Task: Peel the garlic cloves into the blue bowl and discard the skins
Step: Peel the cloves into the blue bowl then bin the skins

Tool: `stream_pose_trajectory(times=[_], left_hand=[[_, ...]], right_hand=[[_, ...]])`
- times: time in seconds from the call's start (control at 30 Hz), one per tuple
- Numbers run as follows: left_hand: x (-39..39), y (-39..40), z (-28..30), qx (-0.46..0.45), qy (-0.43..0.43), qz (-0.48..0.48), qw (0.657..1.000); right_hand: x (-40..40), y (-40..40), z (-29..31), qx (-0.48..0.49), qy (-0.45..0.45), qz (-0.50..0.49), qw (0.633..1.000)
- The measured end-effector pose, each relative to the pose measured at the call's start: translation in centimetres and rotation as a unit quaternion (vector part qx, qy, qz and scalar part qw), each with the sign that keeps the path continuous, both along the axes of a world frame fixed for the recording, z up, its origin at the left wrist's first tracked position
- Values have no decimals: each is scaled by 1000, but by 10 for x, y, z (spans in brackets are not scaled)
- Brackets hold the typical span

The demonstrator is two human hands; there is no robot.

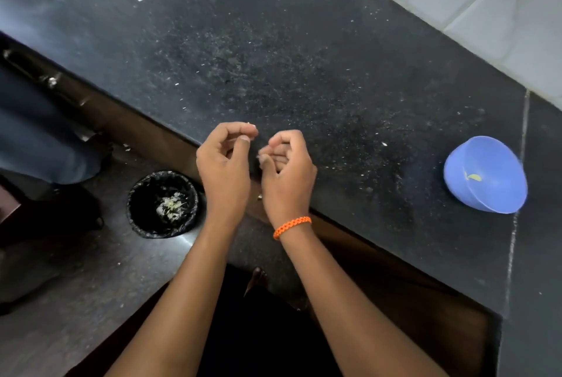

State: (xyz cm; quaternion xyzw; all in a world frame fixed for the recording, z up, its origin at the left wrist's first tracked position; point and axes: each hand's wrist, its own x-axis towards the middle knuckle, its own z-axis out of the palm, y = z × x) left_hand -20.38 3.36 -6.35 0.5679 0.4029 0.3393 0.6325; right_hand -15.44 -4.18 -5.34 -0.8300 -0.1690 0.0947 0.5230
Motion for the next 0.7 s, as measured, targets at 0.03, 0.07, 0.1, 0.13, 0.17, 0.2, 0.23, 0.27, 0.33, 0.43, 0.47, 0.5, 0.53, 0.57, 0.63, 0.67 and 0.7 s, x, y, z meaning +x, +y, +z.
stream_pose_trajectory(times=[0.03,0.07,0.1,0.13,0.17,0.2,0.23,0.27,0.33,0.43,0.47,0.5,0.53,0.57,0.63,0.67,0.7], left_hand=[[-10,6,-1,2,-3,24,1000],[-20,14,-4,1,-7,48,999],[-32,22,-8,-1,-10,75,997],[-44,31,-14,-6,-11,103,995],[-57,40,-21,-13,-10,131,991],[-67,47,-29,-21,-7,150,988],[-83,59,-43,-31,4,175,984],[-94,65,-56,-46,18,191,980],[-119,82,-97,-98,47,230,967],[-147,103,-180,-214,82,228,946],[-148,105,-199,-255,86,209,940],[-154,111,-229,-291,90,195,932],[-159,116,-257,-316,96,188,925],[-163,120,-285,-330,109,185,919],[-169,129,-338,-338,133,194,911],[-171,134,-363,-338,143,199,908],[-170,139,-387,-341,155,199,906]], right_hand=[[-11,16,2,25,21,7,999],[-21,30,2,43,37,18,998],[-32,43,1,54,46,33,997],[-43,56,0,55,47,49,996],[-55,67,-4,48,40,69,996],[-66,75,-8,40,30,87,995],[-83,86,-18,30,28,116,992],[-94,92,-29,21,29,135,990],[-115,108,-69,-6,50,176,983],[-133,135,-157,-32,153,161,974],[-128,138,-181,-35,188,142,971],[-126,147,-214,-50,212,134,967],[-126,157,-250,-62,228,129,963],[-125,165,-283,-79,238,123,960],[-122,179,-348,-116,244,123,955],[-120,186,-377,-135,240,132,952],[-118,193,-404,-154,234,141,949]])
